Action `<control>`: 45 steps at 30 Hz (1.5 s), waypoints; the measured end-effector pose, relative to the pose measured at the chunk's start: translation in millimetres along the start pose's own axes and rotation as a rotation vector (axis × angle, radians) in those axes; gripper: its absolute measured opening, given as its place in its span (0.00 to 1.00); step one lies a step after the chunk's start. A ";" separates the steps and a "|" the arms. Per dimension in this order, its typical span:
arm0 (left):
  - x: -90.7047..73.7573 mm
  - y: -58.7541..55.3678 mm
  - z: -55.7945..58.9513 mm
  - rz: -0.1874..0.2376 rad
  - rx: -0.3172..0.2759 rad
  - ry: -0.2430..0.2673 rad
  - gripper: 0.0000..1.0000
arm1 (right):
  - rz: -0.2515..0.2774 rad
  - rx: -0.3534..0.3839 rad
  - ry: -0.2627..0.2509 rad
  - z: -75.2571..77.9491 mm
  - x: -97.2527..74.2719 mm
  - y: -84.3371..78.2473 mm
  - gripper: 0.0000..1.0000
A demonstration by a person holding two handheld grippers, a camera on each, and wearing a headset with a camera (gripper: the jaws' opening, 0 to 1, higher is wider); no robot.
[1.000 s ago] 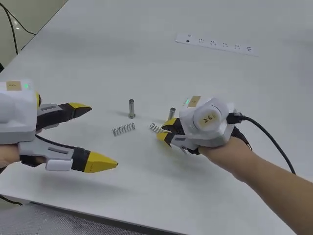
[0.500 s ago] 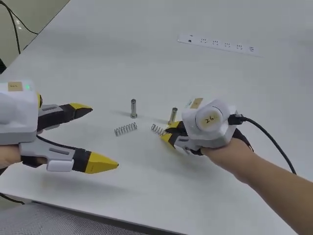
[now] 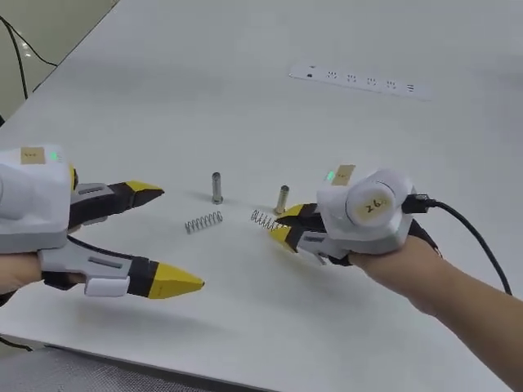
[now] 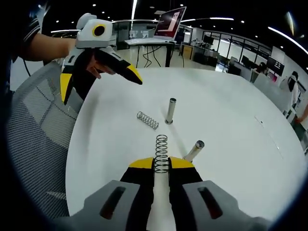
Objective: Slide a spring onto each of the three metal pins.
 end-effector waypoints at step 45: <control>54.7 29.9 59.7 0.038 0.102 -0.396 0.12 | 0.109 -0.280 0.088 -44.8 -63.7 38.5 0.08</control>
Point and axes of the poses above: the centre of the closed fingertips' face, and the gripper's own axes: x roughly forward along the fingers, z roughly to its right, y roughly out of its top, the point moved 2 cm from there along -x, roughly backward along the fingers, and after that the axes turned 8 degrees about -x, right-handed, at the moved point
